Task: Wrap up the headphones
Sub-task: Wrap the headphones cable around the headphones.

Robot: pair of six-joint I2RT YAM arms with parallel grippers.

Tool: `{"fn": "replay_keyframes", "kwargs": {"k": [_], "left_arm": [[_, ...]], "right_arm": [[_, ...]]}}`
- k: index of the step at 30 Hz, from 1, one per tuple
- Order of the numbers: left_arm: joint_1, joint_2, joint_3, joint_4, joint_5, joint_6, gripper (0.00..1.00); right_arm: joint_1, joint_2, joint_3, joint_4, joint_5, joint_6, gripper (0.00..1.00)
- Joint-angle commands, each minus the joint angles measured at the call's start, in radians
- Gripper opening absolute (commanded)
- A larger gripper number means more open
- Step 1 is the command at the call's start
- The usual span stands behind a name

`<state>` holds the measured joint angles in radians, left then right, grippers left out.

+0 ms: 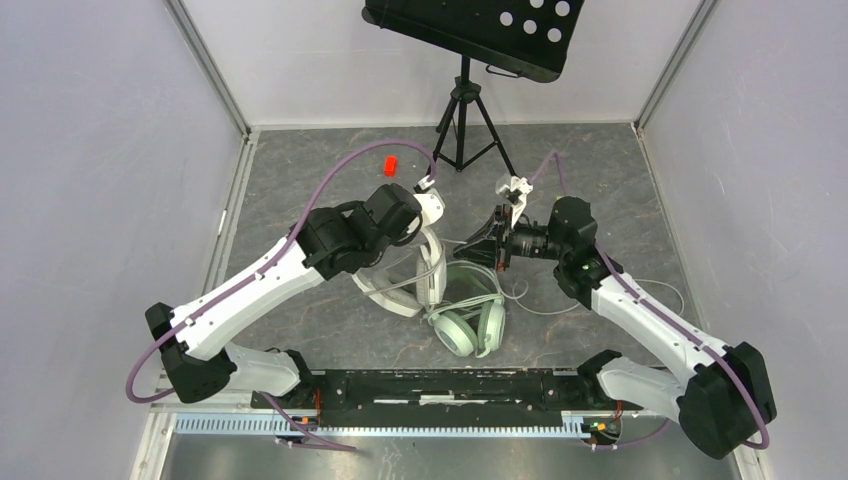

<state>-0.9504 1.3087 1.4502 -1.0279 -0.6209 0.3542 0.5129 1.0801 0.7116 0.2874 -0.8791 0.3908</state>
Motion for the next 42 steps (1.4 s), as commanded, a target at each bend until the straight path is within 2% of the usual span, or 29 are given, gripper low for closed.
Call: {"fn": "replay_keyframes", "kwargs": {"k": [1,5,21,35,42], "left_arm": [[0.009,-0.019,0.027,-0.012,-0.094,0.029,0.02],[0.009,-0.004,0.045,-0.014,-0.112,0.004,0.02],[0.010,0.022,0.174,-0.006,-0.268,-0.251,0.02],[0.010,-0.040,0.179,0.072,-0.384,-0.468,0.02],[0.010,-0.086,0.173,0.131,-0.412,-0.568,0.02]], "right_arm": [[-0.006,-0.021,-0.044,0.238,-0.070,0.115,0.13],[-0.005,-0.008,-0.048,0.305,-0.078,0.162,0.13],[0.117,-0.023,-0.045,0.312,0.035,0.148,0.19],[0.196,-0.019,-0.006,0.322,0.133,0.142,0.18],[0.207,-0.015,0.012,0.255,0.191,0.080,0.19]]}}
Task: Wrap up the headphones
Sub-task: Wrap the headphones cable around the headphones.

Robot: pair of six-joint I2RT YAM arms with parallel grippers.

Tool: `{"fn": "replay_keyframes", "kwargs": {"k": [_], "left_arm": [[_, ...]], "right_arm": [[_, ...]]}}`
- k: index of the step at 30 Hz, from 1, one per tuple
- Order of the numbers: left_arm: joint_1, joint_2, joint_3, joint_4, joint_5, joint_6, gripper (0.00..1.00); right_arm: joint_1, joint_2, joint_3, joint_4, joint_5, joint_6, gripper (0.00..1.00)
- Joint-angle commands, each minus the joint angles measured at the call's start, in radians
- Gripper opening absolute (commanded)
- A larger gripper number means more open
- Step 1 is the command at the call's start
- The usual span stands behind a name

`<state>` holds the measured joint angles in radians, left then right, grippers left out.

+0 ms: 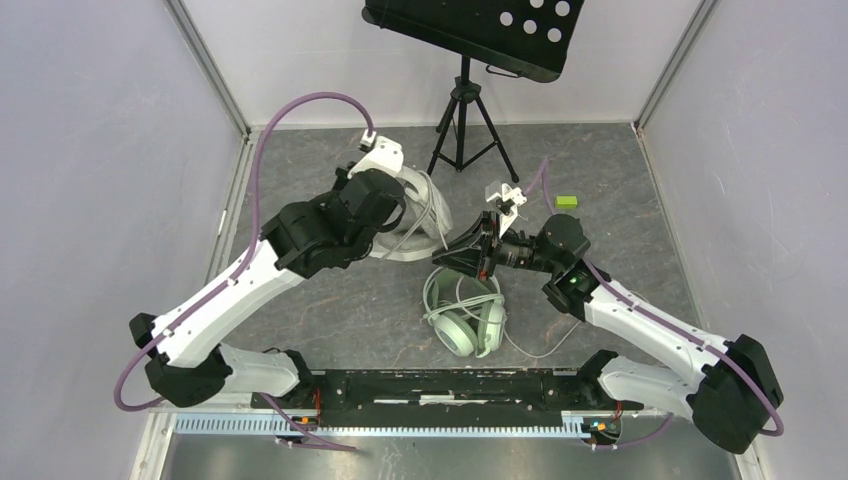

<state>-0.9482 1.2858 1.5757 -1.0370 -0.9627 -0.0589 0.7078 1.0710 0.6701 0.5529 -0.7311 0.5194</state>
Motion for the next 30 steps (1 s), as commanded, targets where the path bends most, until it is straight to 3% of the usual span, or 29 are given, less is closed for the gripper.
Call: {"fn": "replay_keyframes", "kwargs": {"k": [1,9,17,30], "left_arm": [[0.008,-0.070,0.043,0.157,-0.067,-0.165,0.02],[0.009,-0.146,-0.032,0.311,-0.022,-0.209,0.02],[0.008,-0.153,-0.031,0.352,-0.040,-0.234,0.02],[0.008,-0.204,-0.116,0.678,-0.044,-0.253,0.02]], "right_arm": [[0.014,-0.009,0.054,-0.017,0.056,-0.053,0.19],[0.042,-0.028,0.030,-0.028,0.146,-0.101,0.20],[0.059,-0.066,-0.046,0.063,0.205,-0.086,0.19],[0.122,-0.054,-0.059,0.109,0.283,-0.103,0.13]]}}
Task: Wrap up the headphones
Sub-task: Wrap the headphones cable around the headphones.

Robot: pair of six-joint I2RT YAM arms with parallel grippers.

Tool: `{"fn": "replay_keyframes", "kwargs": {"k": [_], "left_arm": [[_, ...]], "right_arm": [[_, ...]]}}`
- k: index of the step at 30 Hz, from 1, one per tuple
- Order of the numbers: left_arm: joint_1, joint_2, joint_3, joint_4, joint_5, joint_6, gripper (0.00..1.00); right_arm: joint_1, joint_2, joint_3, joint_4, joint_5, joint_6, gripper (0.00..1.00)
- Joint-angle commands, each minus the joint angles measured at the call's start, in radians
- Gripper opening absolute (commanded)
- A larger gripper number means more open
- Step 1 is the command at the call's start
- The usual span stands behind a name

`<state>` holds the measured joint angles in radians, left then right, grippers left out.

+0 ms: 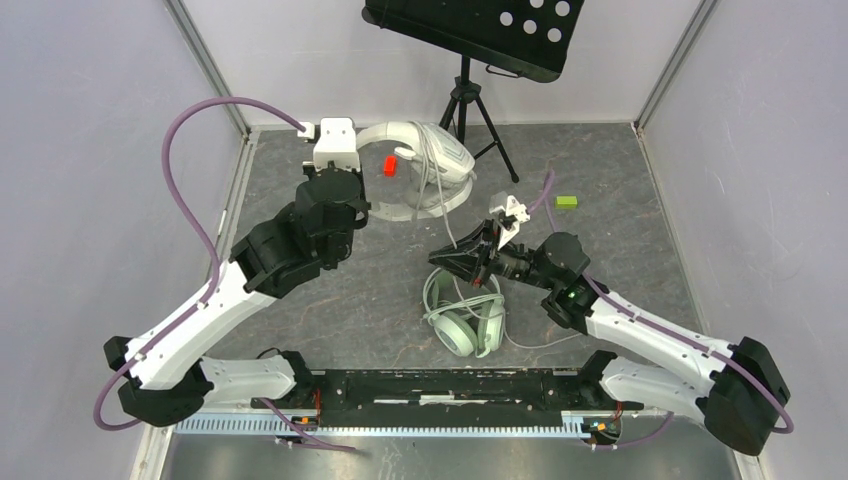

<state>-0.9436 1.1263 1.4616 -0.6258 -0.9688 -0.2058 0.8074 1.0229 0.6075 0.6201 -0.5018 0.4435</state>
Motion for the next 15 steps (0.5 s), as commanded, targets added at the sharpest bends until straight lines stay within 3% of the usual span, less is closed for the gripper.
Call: {"fn": "replay_keyframes", "kwargs": {"k": [1,10,15], "left_arm": [[0.003,-0.045,-0.009,0.288,-0.036,-0.107,0.02],[0.004,-0.025,-0.046,0.369,-0.037,-0.134,0.02],[0.005,-0.027,-0.052,0.401,-0.037,-0.148,0.02]], "right_arm": [[0.030,-0.005,0.005,0.044,0.063,-0.037,0.12],[0.092,0.026,0.009,0.050,0.063,-0.131,0.02],[0.115,0.026,0.012,0.016,0.092,-0.177,0.01]]}}
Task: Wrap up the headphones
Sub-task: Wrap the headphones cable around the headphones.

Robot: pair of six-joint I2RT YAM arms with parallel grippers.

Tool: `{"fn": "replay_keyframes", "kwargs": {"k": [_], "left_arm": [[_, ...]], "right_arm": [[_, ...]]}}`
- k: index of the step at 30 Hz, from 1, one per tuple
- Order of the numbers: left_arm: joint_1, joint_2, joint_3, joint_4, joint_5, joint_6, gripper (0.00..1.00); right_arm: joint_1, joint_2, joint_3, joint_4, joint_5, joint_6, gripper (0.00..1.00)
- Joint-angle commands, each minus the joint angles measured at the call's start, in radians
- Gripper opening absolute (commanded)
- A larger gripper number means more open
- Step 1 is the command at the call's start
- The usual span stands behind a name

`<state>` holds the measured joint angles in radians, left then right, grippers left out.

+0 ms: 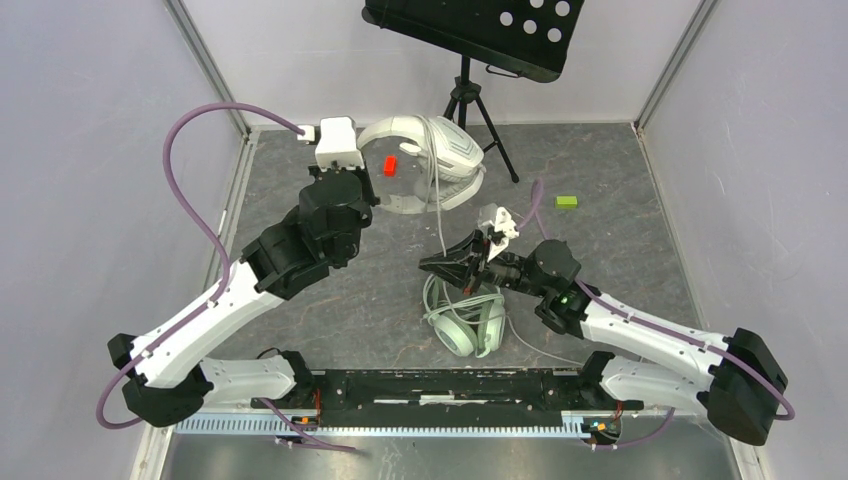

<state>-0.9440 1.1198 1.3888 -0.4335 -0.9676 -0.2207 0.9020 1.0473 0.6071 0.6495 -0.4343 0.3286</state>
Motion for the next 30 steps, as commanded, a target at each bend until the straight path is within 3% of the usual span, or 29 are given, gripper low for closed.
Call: {"fn": "replay_keyframes", "kwargs": {"k": [1,6,12,18,21,30], "left_arm": [[0.005,-0.025,0.020,0.210,-0.034,-0.144,0.02],[0.006,-0.052,0.005,0.219,0.025,-0.206,0.02],[0.006,-0.096,-0.043,0.260,0.097,-0.279,0.02],[0.005,-0.140,-0.083,0.304,0.130,-0.320,0.02],[0.005,-0.160,-0.096,0.312,0.138,-0.338,0.02],[0.006,-0.204,-0.106,0.278,0.204,-0.381,0.02]], "right_arm": [[0.024,0.001,0.013,-0.022,0.038,-0.070,0.01],[0.031,0.016,0.010,-0.060,0.114,-0.133,0.08],[0.038,0.047,-0.008,-0.033,0.146,-0.160,0.06],[0.044,0.050,-0.037,0.007,0.168,-0.167,0.15],[0.045,0.050,-0.051,0.010,0.177,-0.179,0.15],[0.045,0.037,-0.119,0.040,0.206,-0.234,0.01]]}}
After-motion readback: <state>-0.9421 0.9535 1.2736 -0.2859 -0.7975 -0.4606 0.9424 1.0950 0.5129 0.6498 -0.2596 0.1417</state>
